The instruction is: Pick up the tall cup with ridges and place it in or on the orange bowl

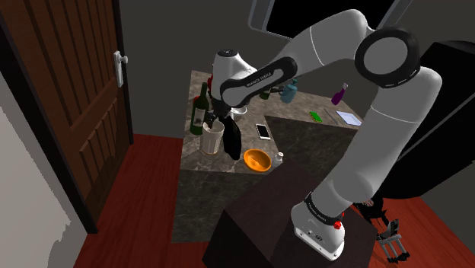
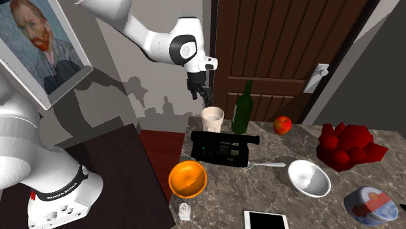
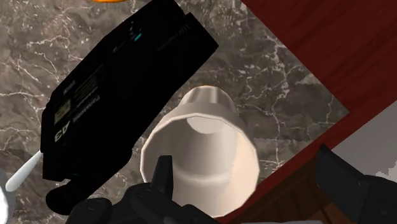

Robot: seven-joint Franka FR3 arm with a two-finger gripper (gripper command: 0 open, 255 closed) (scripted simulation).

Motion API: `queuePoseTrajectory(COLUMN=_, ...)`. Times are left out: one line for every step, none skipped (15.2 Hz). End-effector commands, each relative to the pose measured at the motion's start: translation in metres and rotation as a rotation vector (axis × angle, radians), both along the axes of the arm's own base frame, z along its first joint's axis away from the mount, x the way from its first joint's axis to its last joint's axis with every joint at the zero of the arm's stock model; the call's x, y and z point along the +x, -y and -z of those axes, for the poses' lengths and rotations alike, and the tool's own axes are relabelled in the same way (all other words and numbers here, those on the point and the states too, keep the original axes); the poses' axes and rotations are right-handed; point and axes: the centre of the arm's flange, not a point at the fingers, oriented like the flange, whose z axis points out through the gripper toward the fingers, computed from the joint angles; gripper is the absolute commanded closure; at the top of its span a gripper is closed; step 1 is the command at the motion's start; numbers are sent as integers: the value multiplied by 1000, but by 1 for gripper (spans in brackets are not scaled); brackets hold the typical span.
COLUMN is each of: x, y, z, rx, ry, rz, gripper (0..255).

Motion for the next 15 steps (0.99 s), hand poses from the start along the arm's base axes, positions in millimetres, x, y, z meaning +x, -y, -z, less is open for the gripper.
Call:
queuePoseTrajectory(x=11, y=-7, z=22, rx=-3, ry=-5, rz=-5, gripper=0)
queuePoseTrajectory(x=18, y=-11, z=33, rx=-4, ry=-8, rz=-7, gripper=0)
queuePoseTrajectory(x=24, y=-14, z=44, rx=-5, ry=-11, rz=-10, gripper=0)
queuePoseTrajectory(x=30, y=-18, z=55, rx=-7, ry=-13, rz=-12, gripper=0)
queuePoseTrajectory(x=34, y=-20, z=62, rx=-8, ry=-15, rz=-14, gripper=0)
queuePoseTrajectory(x=34, y=-19, z=68, rx=-8, ry=-15, rz=-14, gripper=0)
queuePoseTrajectory(x=35, y=-18, z=73, rx=-8, ry=-15, rz=-14, gripper=0)
queuePoseTrajectory(x=35, y=-18, z=78, rx=-8, ry=-15, rz=-14, gripper=0)
queuePoseTrajectory(x=35, y=-17, z=83, rx=-8, ry=-15, rz=-14, gripper=0)
queuePoseTrajectory(x=35, y=-16, z=88, rx=-8, ry=-15, rz=-14, gripper=0)
queuePoseTrajectory(x=35, y=-15, z=94, rx=-8, ry=-15, rz=-14, gripper=0)
queuePoseTrajectory(x=36, y=-14, z=99, rx=-8, ry=-15, rz=-14, gripper=0)
queuePoseTrajectory(x=36, y=-14, z=102, rx=-8, ry=-15, rz=-14, gripper=0)
queuePoseTrajectory(x=36, y=-14, z=102, rx=-8, ry=-15, rz=-14, gripper=0)
queuePoseTrajectory(x=36, y=-14, z=102, rx=-8, ry=-15, rz=-14, gripper=0)
